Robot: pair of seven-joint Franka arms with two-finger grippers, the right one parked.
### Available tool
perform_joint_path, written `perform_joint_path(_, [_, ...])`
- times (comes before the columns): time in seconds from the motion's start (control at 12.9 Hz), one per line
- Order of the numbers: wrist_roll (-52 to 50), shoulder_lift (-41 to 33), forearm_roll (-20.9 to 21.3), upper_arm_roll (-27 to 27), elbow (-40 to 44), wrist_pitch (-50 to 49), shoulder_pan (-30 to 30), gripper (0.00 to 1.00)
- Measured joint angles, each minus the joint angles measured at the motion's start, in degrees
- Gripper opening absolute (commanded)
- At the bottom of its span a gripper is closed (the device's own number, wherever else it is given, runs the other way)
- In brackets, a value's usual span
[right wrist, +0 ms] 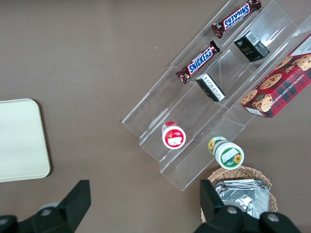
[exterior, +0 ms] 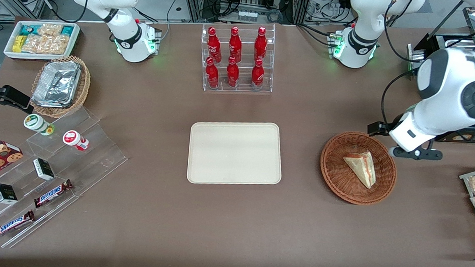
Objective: Place sandwich from basket to tray
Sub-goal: 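Move the left gripper over the wicker basket above the wrapped sandwich, then lower the open left gripper onto the sandwich and close on it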
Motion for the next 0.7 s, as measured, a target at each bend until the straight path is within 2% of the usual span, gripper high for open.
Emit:
perform_joint_path(0.39, [-2.3,0.8,0.0,0.1,-4.8,7.4,1.0,1.0])
perform_joint_path(0.7, [-10.8,1.3,0.0,0.2,-8.7,15.2,1.4,1.0])
